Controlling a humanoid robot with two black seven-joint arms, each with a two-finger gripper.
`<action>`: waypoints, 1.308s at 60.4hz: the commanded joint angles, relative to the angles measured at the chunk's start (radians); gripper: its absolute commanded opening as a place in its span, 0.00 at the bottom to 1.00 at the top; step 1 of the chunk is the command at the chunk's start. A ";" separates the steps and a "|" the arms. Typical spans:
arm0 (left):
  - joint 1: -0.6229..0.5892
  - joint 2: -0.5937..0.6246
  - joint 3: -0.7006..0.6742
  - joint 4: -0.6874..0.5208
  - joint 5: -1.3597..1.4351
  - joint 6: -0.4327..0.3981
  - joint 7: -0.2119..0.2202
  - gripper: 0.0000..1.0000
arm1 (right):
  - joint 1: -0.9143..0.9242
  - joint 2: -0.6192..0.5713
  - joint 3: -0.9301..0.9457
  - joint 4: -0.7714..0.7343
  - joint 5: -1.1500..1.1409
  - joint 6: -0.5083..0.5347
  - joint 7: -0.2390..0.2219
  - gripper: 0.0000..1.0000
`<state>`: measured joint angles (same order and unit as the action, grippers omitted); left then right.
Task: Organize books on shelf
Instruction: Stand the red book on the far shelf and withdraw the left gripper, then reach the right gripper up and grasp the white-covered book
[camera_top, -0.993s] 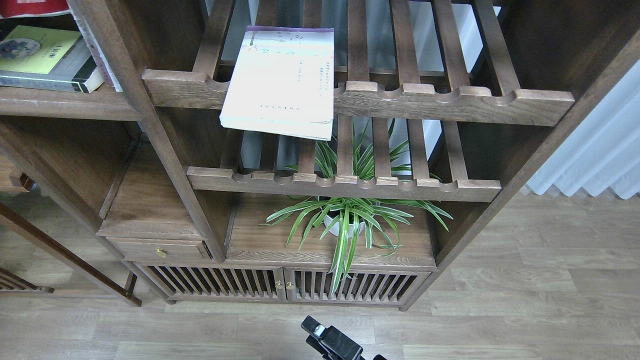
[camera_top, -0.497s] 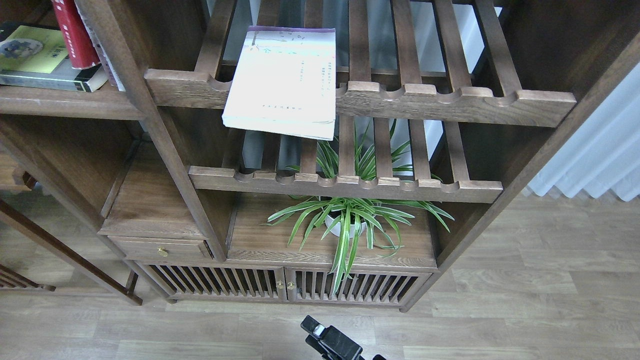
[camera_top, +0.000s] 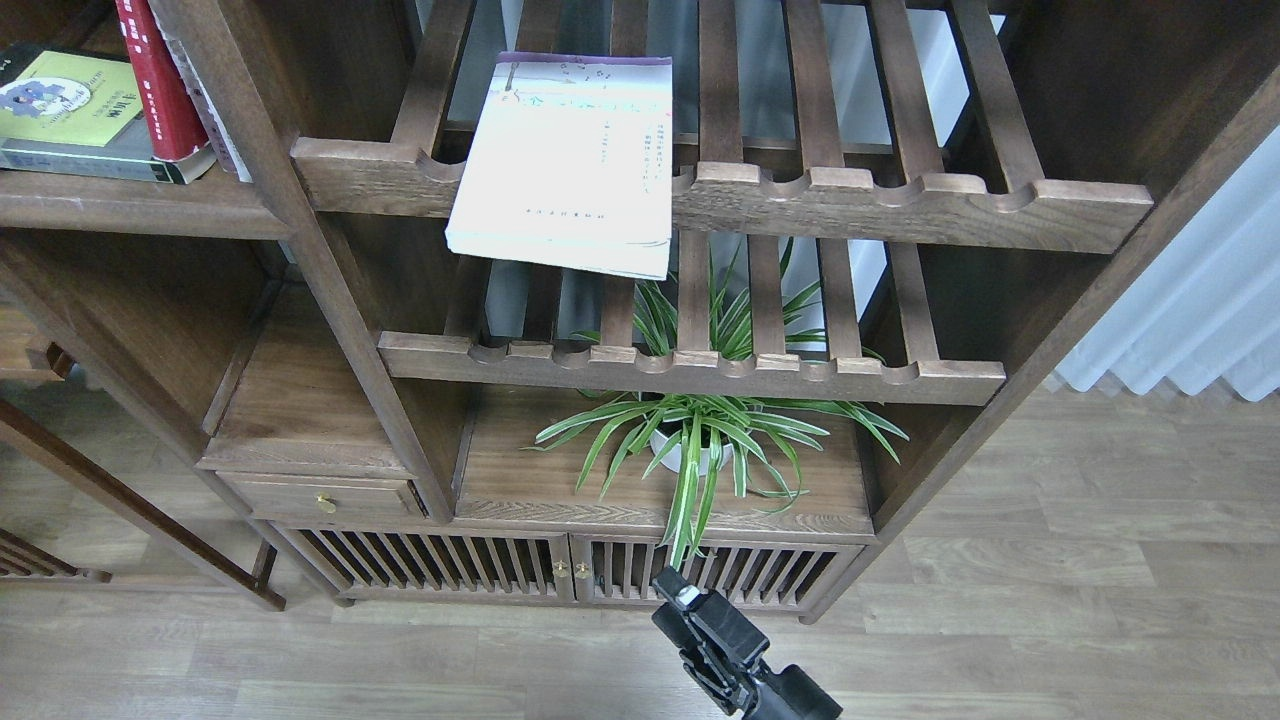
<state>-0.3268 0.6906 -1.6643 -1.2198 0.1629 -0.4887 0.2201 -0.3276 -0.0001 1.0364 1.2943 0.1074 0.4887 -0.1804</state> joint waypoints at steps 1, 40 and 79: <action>0.087 -0.009 0.009 -0.001 -0.013 0.000 0.002 0.93 | 0.002 0.000 0.001 0.071 0.008 0.000 0.032 0.83; 0.322 -0.097 0.049 0.008 -0.011 0.000 0.010 0.99 | 0.245 0.000 -0.004 0.263 -0.091 0.000 0.052 0.80; 0.336 -0.097 0.075 0.031 -0.006 0.000 0.013 0.99 | 0.479 0.000 -0.039 0.226 -0.112 -0.146 0.105 0.84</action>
<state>0.0091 0.5932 -1.5877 -1.1891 0.1561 -0.4887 0.2288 0.1456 0.0000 1.0095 1.5350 -0.0046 0.4035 -0.0793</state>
